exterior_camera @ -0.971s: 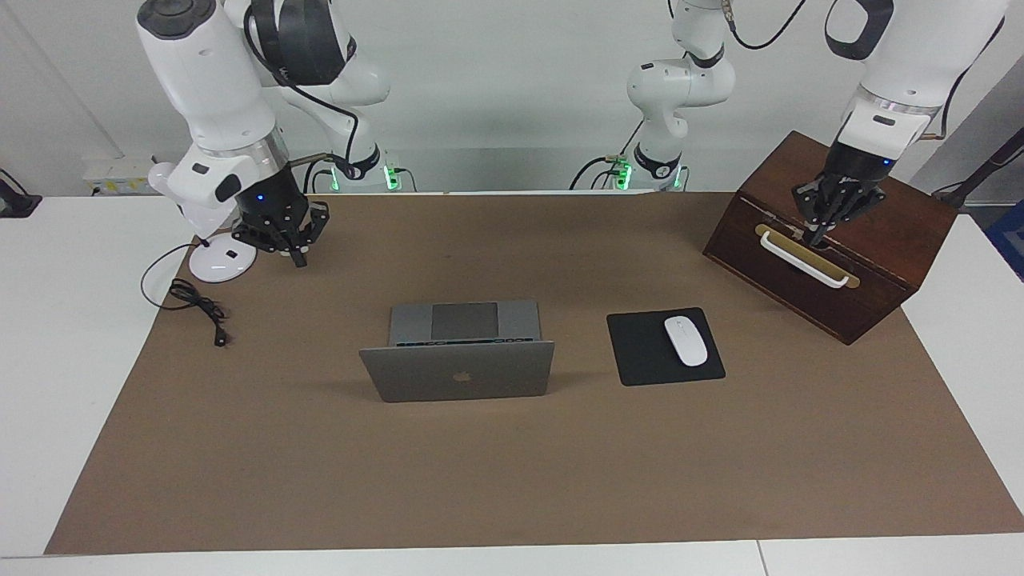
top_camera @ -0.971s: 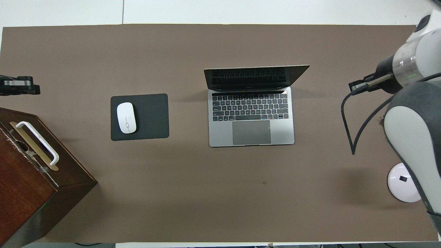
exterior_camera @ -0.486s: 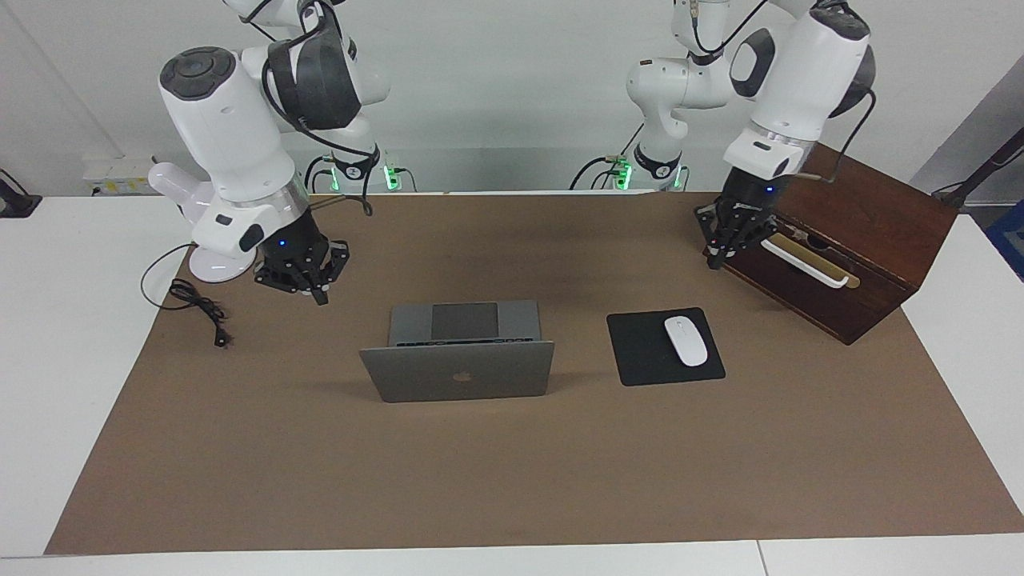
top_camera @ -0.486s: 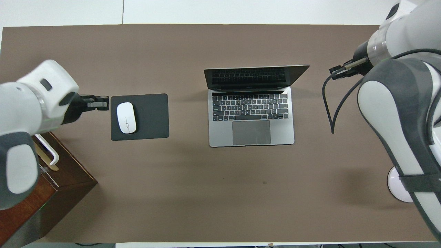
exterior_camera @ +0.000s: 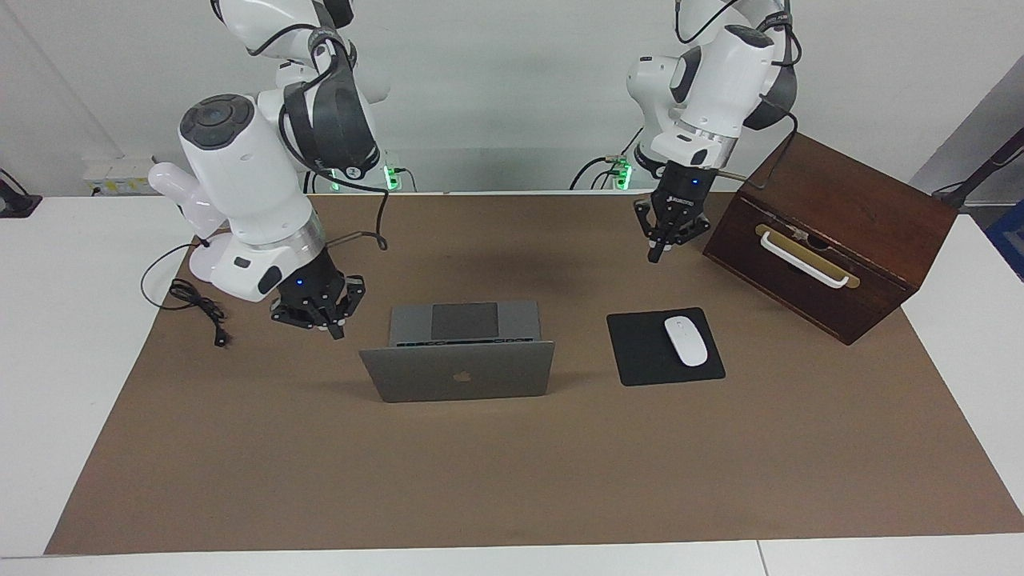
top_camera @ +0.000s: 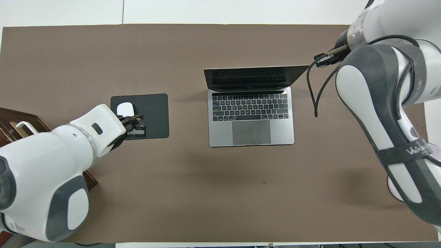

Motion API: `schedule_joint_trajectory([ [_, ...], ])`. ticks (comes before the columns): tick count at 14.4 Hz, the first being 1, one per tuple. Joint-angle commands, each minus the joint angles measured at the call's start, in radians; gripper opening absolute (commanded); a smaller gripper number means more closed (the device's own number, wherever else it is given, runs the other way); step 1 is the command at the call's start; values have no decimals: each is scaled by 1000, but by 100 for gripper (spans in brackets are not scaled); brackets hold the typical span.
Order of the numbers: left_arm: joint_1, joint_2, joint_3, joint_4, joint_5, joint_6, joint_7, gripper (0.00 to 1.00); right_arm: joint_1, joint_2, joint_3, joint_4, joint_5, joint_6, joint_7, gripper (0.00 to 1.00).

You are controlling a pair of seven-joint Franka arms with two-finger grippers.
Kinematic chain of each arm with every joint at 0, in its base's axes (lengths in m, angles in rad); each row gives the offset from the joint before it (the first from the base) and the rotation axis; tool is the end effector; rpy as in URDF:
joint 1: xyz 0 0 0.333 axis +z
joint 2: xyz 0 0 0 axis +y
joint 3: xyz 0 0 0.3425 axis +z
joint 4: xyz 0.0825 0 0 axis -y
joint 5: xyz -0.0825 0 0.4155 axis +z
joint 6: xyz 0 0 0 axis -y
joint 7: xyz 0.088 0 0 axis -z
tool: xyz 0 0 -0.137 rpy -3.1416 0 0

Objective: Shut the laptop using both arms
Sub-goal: 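Move the right gripper to the laptop lid while the left gripper approaches the base, then hook the right gripper over the lid top while the left gripper braces the base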

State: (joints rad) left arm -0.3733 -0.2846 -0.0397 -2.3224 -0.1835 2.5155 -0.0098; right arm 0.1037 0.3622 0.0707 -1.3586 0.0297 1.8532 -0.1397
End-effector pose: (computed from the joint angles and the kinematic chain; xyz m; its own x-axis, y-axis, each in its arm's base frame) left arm 0.4866 -0.2160 0.4903 0.8686 -0.2126 0.4475 -0.3101 -0.9378 0.1563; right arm 0.7166 0.1214 0.5200 0.9464 0.2917 0.1387 0.2991 -0.9536 -0.0354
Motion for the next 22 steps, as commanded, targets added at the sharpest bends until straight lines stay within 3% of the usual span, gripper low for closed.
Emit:
schedule_joint_trajectory([
  [1, -90, -22, 15, -103, -19, 155, 7, 0, 14, 55, 1, 56, 27, 29, 37, 0],
  [4, -165, 18, 15, -162, -19, 311, 4, 0, 16, 112, 1, 85, 29, 80, 46, 0],
  [7, -234, 108, 15, -189, -19, 472, -12, 0, 30, 184, 6, 166, 27, 81, 48, 0],
  [11, -298, 198, 15, -198, -19, 618, -30, 0, 76, 221, 14, 171, 29, 133, 135, 0],
  [15, -334, 277, 17, -187, -18, 703, -22, 0, 68, 221, 12, 165, 113, 130, 161, 0],
  [22, -372, 464, 17, -152, -16, 907, -13, 0, 80, 216, 14, 104, 124, 130, 161, 0],
])
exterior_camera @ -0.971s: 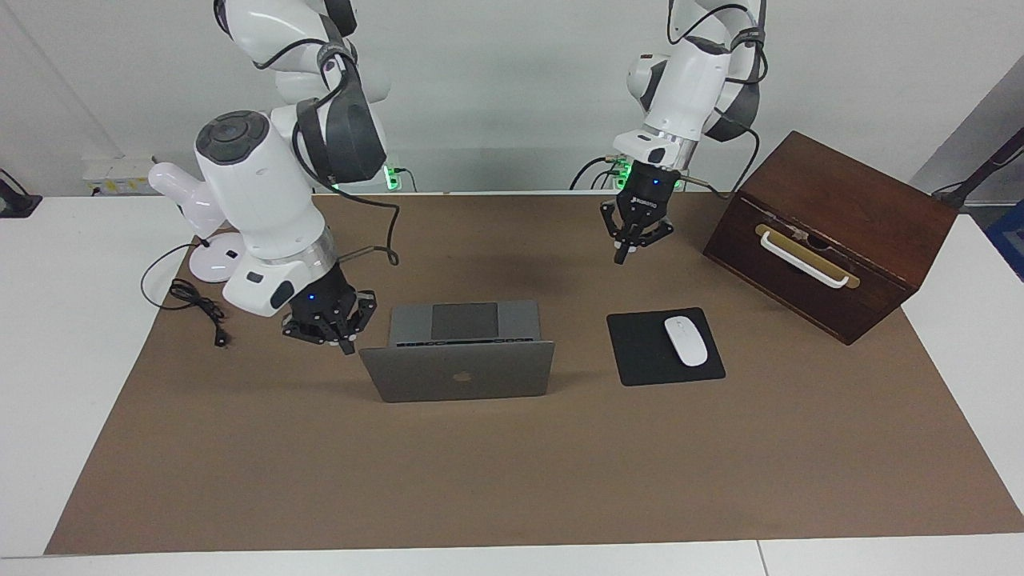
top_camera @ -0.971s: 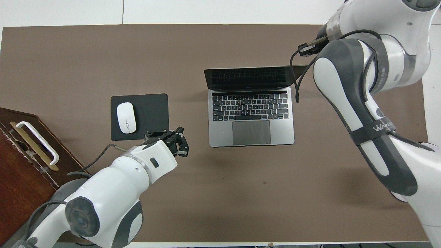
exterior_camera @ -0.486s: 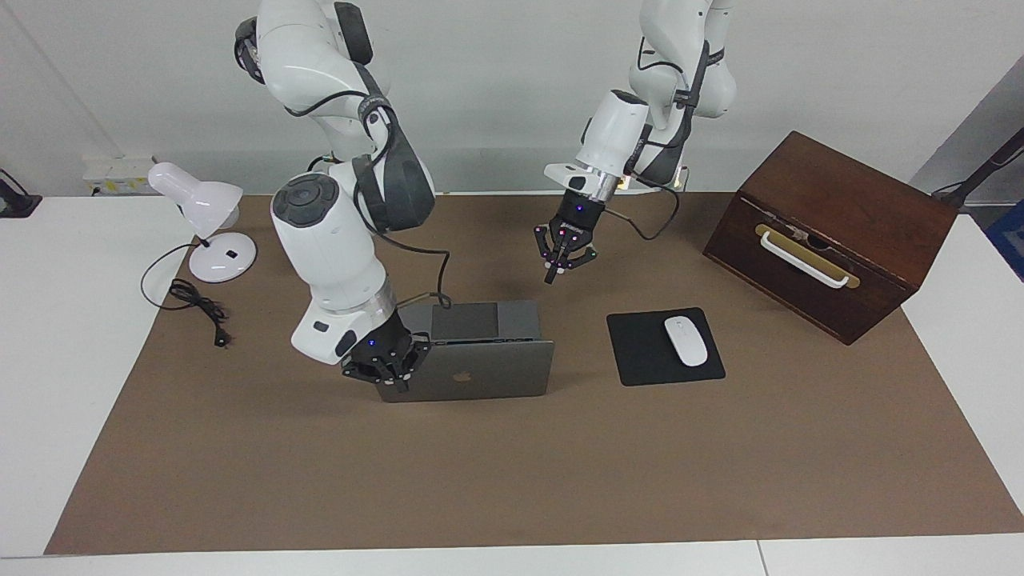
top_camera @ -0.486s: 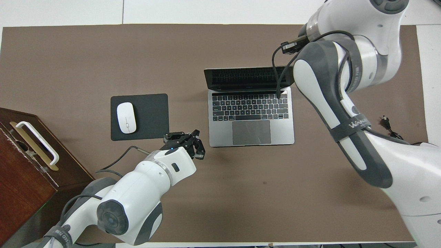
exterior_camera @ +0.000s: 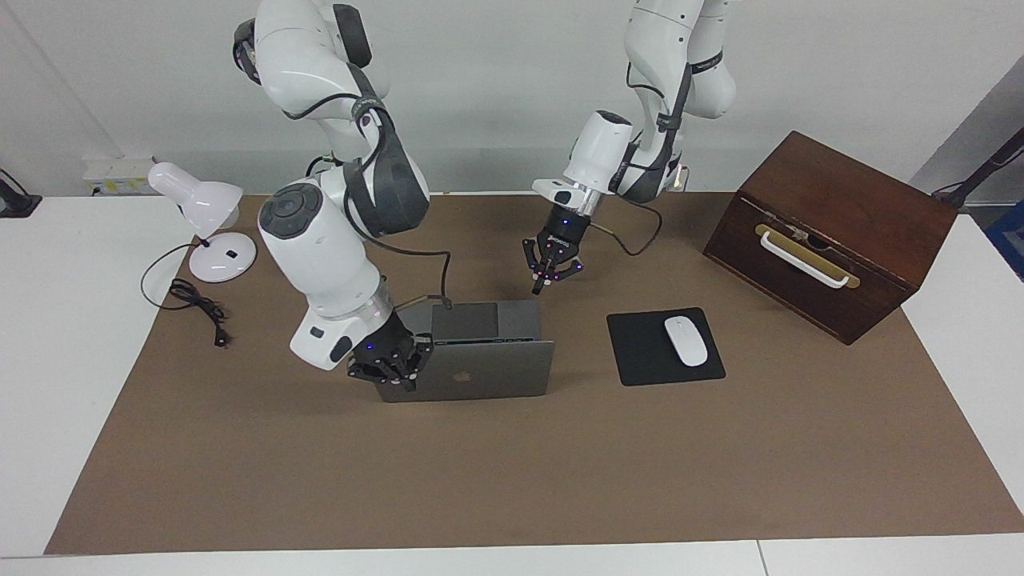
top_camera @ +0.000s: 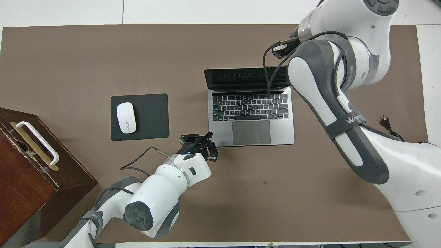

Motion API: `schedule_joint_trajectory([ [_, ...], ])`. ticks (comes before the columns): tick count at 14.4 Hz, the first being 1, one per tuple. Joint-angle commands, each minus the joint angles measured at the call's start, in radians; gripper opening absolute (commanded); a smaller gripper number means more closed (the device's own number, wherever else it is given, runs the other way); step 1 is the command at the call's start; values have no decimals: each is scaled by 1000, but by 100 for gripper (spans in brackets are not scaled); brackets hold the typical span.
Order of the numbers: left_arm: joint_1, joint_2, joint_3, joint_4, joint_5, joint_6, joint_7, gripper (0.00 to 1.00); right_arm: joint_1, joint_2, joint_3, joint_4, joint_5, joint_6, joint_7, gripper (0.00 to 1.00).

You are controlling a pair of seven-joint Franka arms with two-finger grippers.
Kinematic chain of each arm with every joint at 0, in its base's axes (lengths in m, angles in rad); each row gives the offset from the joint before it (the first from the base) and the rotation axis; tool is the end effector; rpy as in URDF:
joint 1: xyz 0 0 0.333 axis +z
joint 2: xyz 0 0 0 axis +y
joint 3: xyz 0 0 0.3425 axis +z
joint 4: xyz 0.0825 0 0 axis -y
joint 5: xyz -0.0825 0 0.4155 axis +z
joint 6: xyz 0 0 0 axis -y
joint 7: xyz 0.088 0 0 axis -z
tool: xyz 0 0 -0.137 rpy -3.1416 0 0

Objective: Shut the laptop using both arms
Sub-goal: 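Hook the right gripper over the lid top while the left gripper braces the base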

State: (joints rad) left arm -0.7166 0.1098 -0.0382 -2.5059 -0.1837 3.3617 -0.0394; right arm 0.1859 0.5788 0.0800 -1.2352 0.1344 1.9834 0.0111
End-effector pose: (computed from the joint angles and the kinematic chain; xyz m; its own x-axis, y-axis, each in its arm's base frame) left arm 0.4190 -0.3651 0.3045 0.6702 -0.3286 0.6655 -0.5321 -0.8378 0.1221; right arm 0.7624 0.2049 0.4368 0.9708 0.1767 0.1621 0.2045 -0.9631 -0.1751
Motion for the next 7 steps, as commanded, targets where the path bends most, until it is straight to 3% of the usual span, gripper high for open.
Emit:
schedule_joint_trajectory([
  [1, -33, 83, 17, 36, -16, 73, 18, 0, 0, -2, 4, -24, 19, 2, 13, 0],
  [7, -33, 140, 18, 58, -8, 88, 93, 0, 3, -25, 6, -76, 21, 2, 13, 0],
])
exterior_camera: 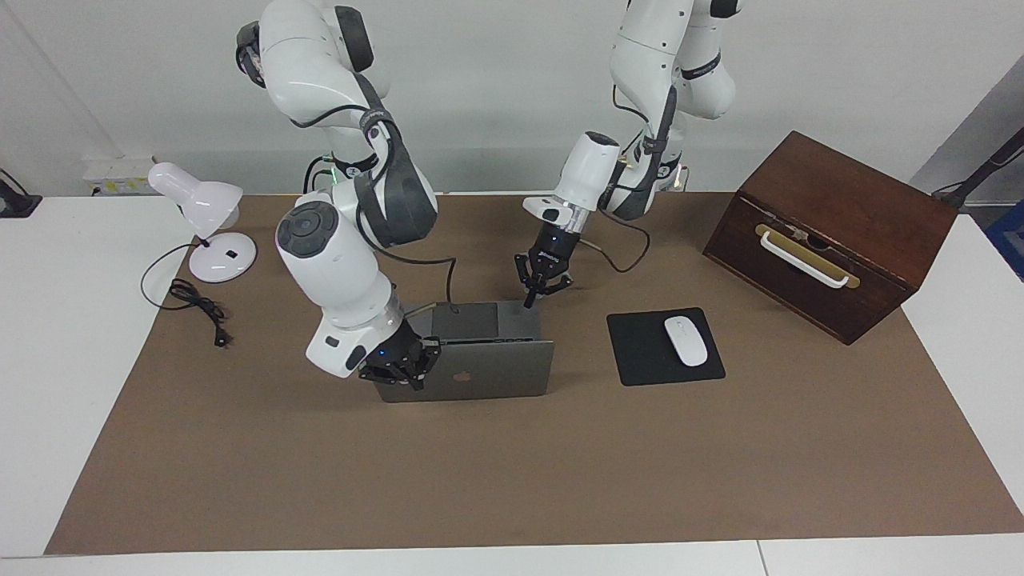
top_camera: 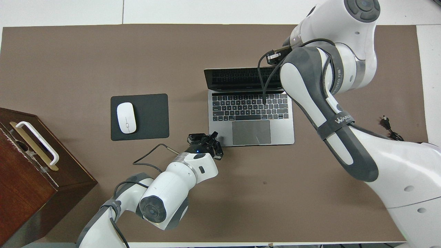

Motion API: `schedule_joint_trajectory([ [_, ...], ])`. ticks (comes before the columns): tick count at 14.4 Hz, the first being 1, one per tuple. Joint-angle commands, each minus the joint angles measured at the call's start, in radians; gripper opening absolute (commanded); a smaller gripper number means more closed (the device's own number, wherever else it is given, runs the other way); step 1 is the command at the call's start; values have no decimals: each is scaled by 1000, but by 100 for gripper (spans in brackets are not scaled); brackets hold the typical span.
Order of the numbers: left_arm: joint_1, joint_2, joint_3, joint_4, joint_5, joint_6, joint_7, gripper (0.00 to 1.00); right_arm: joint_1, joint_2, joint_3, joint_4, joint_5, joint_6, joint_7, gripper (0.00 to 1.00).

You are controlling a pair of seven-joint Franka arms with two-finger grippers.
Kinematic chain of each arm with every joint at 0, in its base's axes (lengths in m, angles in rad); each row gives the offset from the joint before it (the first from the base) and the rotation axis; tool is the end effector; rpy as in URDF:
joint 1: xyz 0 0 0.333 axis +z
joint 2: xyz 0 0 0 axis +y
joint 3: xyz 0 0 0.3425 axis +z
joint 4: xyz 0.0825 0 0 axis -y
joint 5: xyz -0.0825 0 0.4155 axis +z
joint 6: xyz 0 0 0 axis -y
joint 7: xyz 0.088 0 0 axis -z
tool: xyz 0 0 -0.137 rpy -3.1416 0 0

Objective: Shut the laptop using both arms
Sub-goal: 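Hook the right gripper over the lid top while the left gripper braces the base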

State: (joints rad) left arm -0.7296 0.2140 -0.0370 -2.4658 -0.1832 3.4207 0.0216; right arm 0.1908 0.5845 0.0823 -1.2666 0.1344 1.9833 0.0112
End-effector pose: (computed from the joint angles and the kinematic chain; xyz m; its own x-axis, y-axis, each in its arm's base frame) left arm 0.4245 -0.3779 0.2723 0.6341 -0.3890 0.6683 -0.5773 -0.8131 0.0745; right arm 0.7569 0.2096 0.4157 0.9746 0.1857 0.1254 0.2060 -0.9628 -0.1751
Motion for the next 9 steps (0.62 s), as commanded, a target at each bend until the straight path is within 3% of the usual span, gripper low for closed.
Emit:
schedule_joint_trajectory([
  [1, -22, 42, 17, 18, -9, 46, 41, 0, -2, -32, 5, -48, 21, 0, 13, 0],
  [9, -17, 85, 16, 15, -9, 78, 99, 0, -8, -57, 16, -89, 77, -35, 19, 0],
])
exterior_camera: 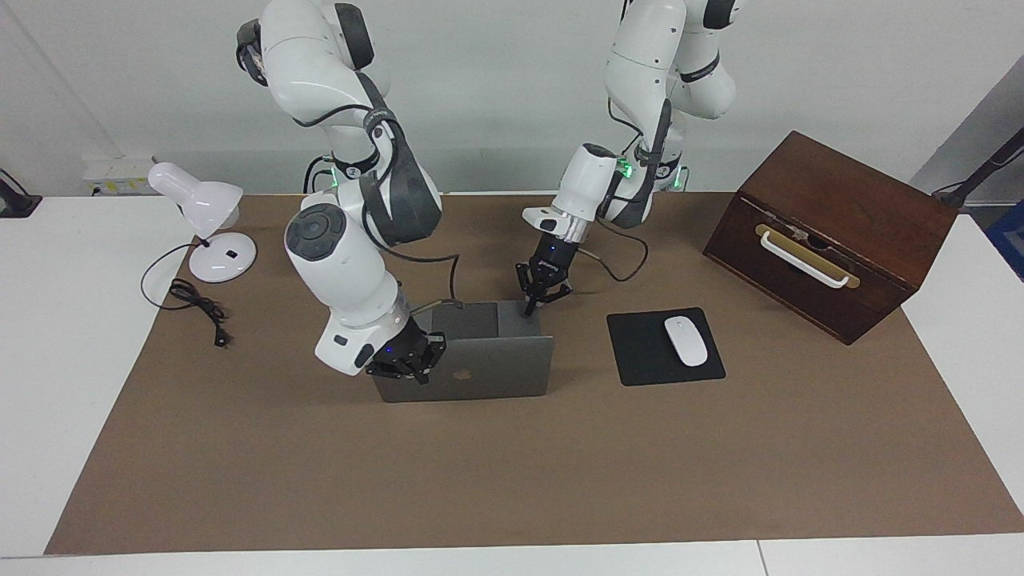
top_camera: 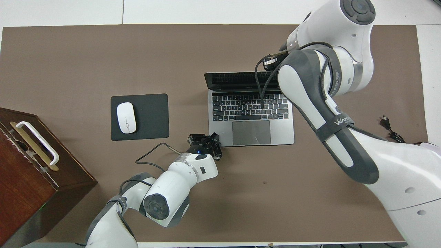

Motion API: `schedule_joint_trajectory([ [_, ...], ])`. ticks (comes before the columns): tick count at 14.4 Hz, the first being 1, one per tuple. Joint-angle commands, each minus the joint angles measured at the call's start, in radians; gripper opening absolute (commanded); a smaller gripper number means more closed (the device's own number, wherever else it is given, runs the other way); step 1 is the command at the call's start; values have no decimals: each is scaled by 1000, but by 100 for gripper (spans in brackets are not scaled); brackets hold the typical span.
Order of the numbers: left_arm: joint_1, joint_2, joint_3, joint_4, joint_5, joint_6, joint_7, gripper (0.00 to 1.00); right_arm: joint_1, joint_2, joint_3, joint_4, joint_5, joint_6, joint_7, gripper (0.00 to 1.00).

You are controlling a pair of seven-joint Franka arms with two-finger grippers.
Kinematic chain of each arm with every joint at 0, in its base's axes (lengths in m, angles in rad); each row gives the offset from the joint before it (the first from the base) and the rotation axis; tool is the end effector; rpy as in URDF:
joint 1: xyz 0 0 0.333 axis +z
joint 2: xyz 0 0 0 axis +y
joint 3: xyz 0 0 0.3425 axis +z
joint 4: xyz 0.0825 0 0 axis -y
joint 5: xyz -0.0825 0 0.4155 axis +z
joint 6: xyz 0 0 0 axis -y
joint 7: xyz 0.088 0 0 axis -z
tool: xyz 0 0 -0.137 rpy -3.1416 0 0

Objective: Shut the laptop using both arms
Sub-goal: 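Push the laptop lid down toward the keyboard with the right gripper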

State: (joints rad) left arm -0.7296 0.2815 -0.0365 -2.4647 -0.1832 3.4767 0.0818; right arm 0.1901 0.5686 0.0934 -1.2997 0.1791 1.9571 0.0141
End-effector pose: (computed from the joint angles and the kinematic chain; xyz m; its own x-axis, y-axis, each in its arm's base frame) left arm 0.4237 -0.3753 0.2432 0.6028 -0.4427 0.6639 -0.6102 -0.7918 0.0260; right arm 0.7442 0.2184 0.4093 0.9802 0.1819 0.0783 0.1950 -0.9556 -0.2207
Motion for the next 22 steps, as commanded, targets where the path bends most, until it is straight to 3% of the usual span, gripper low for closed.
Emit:
schedule_joint_trajectory([
  [1, -19, 19, 15, 9, -9, 22, 39, 0, -5, -42, 5, -58, 33, -9, 17, 0],
  [22, -13, 8, 15, -69, -7, 25, 64, 0, -5, -187, 3, -375, 31, 5, 17, 0],
])
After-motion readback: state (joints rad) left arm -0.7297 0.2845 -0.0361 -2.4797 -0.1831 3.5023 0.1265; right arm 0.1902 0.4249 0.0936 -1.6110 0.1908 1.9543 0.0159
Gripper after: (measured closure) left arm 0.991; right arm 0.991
